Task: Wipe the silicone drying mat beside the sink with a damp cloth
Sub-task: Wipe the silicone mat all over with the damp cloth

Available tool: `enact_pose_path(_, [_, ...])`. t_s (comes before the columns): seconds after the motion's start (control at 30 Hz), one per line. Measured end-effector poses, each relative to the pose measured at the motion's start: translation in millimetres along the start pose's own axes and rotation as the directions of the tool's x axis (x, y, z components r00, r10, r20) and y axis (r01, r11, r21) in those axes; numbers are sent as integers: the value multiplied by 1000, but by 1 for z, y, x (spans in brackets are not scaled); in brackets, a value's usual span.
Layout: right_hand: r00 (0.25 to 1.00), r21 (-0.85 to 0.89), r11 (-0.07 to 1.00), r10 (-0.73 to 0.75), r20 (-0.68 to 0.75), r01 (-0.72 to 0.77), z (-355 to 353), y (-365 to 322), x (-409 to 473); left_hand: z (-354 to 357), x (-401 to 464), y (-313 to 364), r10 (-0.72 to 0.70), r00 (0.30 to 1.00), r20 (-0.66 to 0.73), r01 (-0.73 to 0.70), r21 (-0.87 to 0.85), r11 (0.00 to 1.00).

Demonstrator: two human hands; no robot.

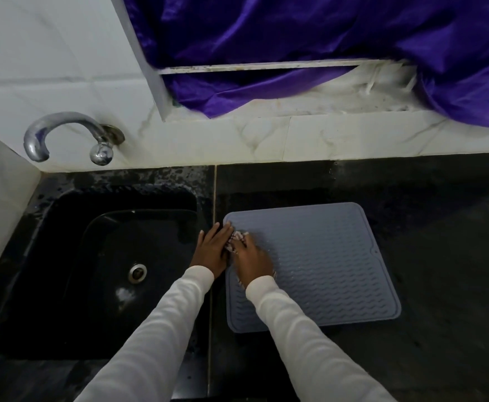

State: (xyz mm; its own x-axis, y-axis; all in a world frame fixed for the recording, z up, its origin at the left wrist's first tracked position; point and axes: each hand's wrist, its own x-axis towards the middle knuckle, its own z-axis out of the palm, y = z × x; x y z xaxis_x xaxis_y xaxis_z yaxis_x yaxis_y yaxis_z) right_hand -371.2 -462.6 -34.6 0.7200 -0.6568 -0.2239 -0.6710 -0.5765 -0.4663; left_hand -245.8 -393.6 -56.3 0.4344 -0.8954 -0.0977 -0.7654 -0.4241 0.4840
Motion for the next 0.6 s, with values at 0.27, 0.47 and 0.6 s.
enact_pose_path(0.27, [987, -162, 976, 135, -86, -148, -34, 56, 1, -11, 5, -7, 30, 997, 72, -35, 73, 997])
enact_pose_path(0.47, [957, -231, 937, 221, -189, -262, -89, 129, -18, -13, 9, -3, 13, 995, 100, -22, 92, 996])
enact_pose_path(0.6, [899, -165, 895, 374, -227, -414, -128, 201, -25, -12, 9, -1, -4, 995, 101, -4, 82, 997])
